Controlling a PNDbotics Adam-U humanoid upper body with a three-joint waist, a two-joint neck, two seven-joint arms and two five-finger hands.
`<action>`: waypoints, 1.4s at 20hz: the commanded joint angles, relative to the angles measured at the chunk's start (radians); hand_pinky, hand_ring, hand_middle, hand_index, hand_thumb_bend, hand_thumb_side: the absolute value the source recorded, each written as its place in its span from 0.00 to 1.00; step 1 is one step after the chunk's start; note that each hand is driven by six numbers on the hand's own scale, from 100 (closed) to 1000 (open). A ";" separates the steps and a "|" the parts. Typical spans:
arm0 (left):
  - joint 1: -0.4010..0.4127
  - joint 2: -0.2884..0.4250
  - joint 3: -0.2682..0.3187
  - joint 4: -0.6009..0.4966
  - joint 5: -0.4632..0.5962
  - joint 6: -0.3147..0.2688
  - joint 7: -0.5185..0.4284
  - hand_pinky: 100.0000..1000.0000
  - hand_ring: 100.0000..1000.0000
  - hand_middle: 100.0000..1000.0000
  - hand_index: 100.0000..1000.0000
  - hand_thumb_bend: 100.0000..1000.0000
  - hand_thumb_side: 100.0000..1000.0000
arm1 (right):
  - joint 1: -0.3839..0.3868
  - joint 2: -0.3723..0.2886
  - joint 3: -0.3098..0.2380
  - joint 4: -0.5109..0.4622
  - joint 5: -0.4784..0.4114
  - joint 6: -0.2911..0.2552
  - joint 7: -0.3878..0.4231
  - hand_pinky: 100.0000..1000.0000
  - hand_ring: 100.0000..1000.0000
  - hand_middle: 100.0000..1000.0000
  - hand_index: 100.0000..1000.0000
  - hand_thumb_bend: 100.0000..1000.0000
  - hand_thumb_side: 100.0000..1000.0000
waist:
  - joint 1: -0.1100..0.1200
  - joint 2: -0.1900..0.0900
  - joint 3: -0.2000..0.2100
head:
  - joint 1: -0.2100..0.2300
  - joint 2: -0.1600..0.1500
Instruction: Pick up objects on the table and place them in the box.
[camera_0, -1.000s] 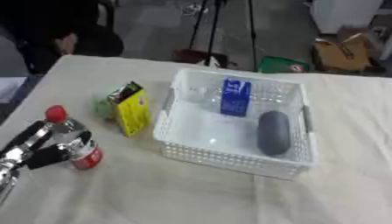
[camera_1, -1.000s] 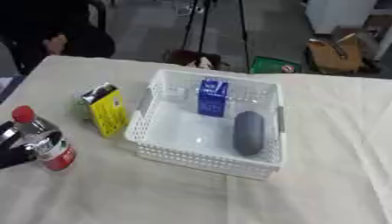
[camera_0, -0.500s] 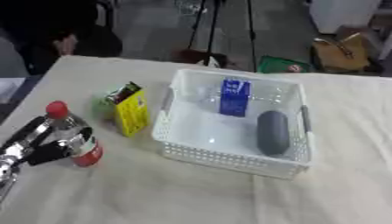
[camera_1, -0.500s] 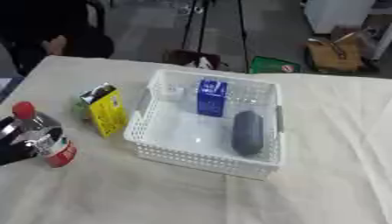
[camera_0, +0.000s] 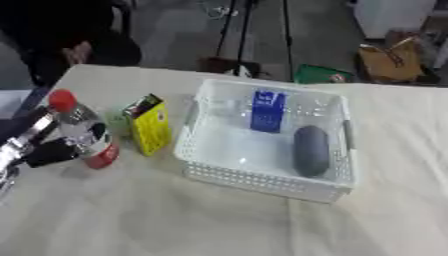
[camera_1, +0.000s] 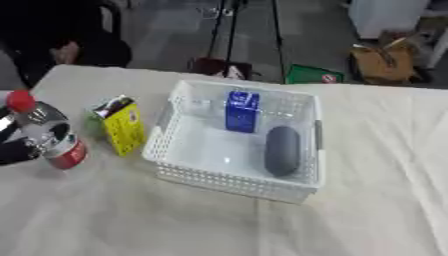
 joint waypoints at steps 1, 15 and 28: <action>-0.030 0.060 0.001 -0.052 0.019 0.013 0.006 0.77 0.68 0.64 0.60 0.01 0.54 | -0.004 -0.023 -0.002 -0.017 0.004 -0.004 -0.008 0.78 0.76 0.61 0.80 0.00 1.00 | 0.003 -0.023 0.002 | -0.011 0.015; -0.181 0.102 -0.035 -0.110 0.058 0.080 0.038 0.74 0.65 0.61 0.60 0.02 0.51 | 0.005 -0.025 0.003 -0.017 0.002 -0.003 -0.006 0.78 0.76 0.61 0.80 0.00 1.00 | 0.016 -0.043 -0.005 | -0.015 0.032; -0.401 0.056 -0.108 -0.015 0.091 0.098 0.001 0.73 0.65 0.61 0.59 0.03 0.51 | 0.009 -0.023 0.012 -0.017 -0.005 -0.006 0.004 0.78 0.76 0.61 0.81 0.00 1.00 | 0.025 -0.055 -0.026 | -0.016 0.035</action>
